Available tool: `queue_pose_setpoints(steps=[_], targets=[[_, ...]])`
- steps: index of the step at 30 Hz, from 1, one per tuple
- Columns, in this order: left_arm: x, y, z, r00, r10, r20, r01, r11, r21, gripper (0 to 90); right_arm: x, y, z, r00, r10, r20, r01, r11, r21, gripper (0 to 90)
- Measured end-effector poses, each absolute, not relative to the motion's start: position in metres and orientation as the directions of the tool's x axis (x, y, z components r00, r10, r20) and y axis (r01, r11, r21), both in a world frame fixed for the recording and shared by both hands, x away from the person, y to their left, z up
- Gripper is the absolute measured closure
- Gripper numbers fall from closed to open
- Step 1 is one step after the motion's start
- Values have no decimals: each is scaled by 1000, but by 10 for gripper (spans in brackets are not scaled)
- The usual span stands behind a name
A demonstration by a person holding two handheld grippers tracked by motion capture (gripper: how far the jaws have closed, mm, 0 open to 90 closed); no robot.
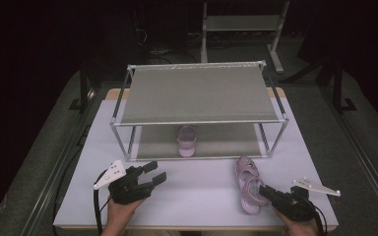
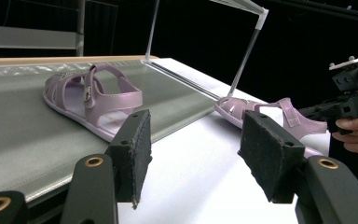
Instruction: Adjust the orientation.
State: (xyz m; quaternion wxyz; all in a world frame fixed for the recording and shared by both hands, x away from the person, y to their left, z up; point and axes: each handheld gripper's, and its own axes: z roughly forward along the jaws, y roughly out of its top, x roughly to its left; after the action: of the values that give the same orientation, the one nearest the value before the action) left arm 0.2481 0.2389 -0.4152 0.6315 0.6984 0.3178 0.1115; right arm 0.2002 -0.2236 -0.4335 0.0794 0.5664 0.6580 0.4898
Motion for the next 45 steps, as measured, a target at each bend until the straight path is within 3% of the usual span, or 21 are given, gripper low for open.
queue_pose_setpoints(steps=[8,16,36,45], targets=[[249,239,-416,772,585,-247,305,0,952,424,199,-221,-431,-374,748,548,664,-197,721,819],[249,242,-416,766,592,-249,306,5,952,424,200,-215,-428,-398,711,580,660,-217,719,818],[251,244,-418,759,594,-267,327,6,945,394,235,-191,-419,-403,728,555,642,-207,738,818],[252,244,-418,742,611,-276,346,5,938,325,260,-176,-421,-393,732,556,644,-213,735,818]])
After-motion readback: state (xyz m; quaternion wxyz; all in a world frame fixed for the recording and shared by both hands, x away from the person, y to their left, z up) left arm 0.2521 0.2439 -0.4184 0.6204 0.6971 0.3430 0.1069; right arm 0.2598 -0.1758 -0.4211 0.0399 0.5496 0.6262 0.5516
